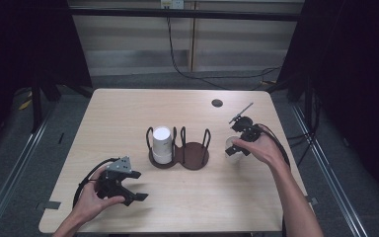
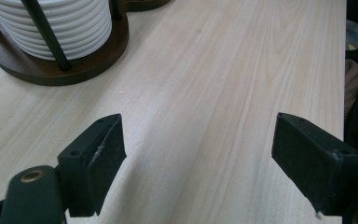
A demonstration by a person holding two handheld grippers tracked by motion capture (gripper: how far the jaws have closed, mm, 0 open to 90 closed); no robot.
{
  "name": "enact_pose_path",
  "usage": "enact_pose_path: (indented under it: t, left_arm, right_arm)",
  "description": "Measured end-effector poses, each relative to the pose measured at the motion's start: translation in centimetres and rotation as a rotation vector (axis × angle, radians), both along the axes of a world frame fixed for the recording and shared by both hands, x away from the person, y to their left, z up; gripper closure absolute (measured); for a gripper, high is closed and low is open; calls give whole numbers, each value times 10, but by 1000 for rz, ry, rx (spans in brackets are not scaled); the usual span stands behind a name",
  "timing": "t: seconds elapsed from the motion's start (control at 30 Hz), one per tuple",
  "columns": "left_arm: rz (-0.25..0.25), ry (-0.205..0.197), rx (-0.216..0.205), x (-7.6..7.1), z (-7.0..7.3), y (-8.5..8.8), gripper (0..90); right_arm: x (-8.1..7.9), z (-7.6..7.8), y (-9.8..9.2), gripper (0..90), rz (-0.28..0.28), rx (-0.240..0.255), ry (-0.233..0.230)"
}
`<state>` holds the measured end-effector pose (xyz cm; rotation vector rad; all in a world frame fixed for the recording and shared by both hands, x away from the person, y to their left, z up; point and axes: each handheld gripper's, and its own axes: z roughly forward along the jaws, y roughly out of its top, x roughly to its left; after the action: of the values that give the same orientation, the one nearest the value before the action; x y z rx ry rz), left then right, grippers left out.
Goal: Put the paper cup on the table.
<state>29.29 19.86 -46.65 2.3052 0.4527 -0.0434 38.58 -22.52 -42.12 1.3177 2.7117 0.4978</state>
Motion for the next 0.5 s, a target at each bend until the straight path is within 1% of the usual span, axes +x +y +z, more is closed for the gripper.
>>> enact_pose_path:
  t: [0.03, 0.07, 0.17, 0.2, 0.23, 0.27, 0.3, 0.33, 0.43, 0.47, 0.5]
  left_arm:
    - [0, 0, 0, 0, 0, 0, 173]
    - [2, 2, 0, 0, 0, 0, 173]
    - [0, 3, 0, 0, 0, 0, 173]
    - [11, 9, -16, -1, 0, 0, 173]
    - [14, 7, -15, -1, 0, 0, 173]
    - [8, 3, -8, 0, 1, 0, 173]
    - [8, 3, -8, 0, 1, 0, 173]
    - [11, 3, -8, 0, 1, 0, 173]
    - [15, 3, -9, -1, 2, 0, 173]
    - [19, 8, -18, -1, 2, 0, 173]
    - [19, 8, -18, -1, 2, 0, 173]
  right_arm:
    - [0, 0, 0, 152, 0, 0, 0]
    - [-1, 0, -1, 141, -7, 18, -7]
    - [-2, -1, -2, 141, -7, 29, -17]
    - [-3, 0, -3, 143, -7, 30, -16]
    - [-4, 0, -3, 143, -12, 35, -21]
    - [-5, 1, -5, 142, -30, 60, -35]
    - [-5, 1, -5, 142, -30, 60, -35]
    - [-5, 1, -6, 139, -30, 73, -40]
    - [-7, 3, -8, 140, -41, 71, -55]
    - [-8, 5, -9, 140, -44, 92, -63]
    - [-8, 5, -9, 140, -44, 92, -63]
